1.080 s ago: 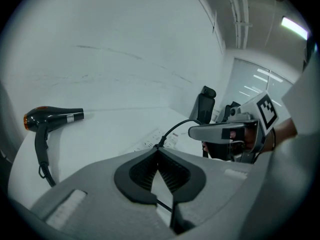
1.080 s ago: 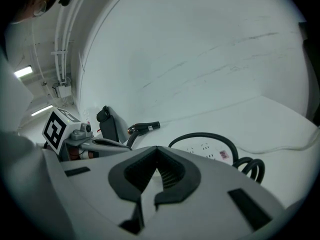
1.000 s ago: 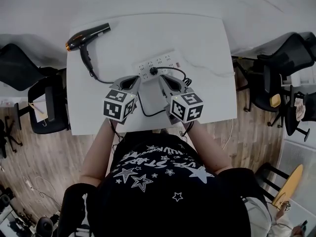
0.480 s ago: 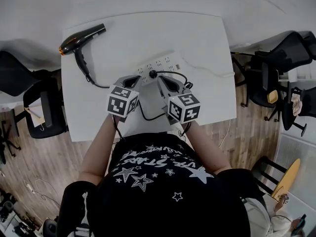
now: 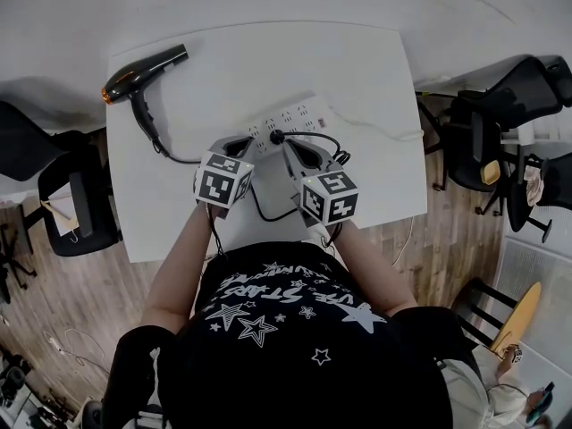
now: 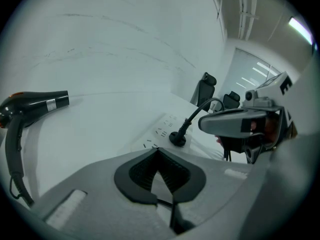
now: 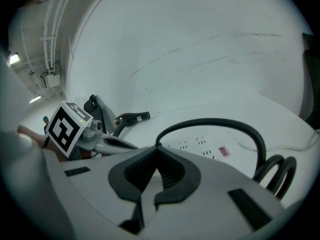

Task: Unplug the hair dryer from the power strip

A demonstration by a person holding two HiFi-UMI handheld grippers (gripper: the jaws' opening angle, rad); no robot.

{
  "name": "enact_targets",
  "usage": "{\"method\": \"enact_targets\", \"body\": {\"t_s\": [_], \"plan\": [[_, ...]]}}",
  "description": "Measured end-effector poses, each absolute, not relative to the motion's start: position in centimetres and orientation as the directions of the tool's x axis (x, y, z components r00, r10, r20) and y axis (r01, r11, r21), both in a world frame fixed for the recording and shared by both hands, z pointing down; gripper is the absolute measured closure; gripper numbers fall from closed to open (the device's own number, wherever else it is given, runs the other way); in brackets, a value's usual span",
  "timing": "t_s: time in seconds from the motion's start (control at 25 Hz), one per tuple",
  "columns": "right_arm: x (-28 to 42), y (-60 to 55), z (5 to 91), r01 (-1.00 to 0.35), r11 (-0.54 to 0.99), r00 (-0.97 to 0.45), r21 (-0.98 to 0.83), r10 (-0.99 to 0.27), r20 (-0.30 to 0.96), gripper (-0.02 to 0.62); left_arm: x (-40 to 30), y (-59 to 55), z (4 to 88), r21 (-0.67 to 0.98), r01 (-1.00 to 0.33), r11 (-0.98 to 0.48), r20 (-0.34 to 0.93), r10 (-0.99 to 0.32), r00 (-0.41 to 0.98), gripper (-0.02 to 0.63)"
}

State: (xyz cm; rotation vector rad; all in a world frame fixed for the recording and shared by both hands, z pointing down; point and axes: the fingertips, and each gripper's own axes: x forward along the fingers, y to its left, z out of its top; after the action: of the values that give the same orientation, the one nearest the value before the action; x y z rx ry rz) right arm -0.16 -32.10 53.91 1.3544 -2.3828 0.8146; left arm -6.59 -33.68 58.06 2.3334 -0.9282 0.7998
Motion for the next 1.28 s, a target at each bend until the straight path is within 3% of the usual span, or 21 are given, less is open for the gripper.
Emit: {"method": "enact_targets", "body": {"t_s": [0.52,0.6,0.72,1.0,1.28], "plan": [[-0.8,-32.7,54.9,-0.858,0.414,-0.514,-0.305,-0.671,0.535,0.584,-6.3,-33.8,58.1,0.164,-0.708,-0.687,0.695,-0.429,0.577,0.598],[-1.1,-32.7,55.1,-0.856,0.427,-0.516,-0.293,-0.664,0.541,0.473,-6.3,-33.7,58.2,0.152,-0.700,-0.698,0.700,-0.424,0.575,0.598],[-1.2,-33.1,55.2,-0.861,0.429,-0.506,-0.273,-0.668,0.545,0.445,-6.3,-33.7,58.2,0.161,-0.699,-0.697,0.701,-0.417,0.578,0.598],[-1.9,-34.4,55.7,-0.858,0.461,-0.500,-0.225,-0.655,0.567,0.447,-6.4,-33.9,58.2,0.205,-0.690,-0.695,0.677,-0.408,0.612,0.598],[-1.8,-34.6,56.5,-0.862,0.469,-0.482,-0.191,-0.644,0.594,0.493,-6.4,-33.8,58.1,0.166,-0.665,-0.728,0.686,-0.399,0.608,0.598]]}}
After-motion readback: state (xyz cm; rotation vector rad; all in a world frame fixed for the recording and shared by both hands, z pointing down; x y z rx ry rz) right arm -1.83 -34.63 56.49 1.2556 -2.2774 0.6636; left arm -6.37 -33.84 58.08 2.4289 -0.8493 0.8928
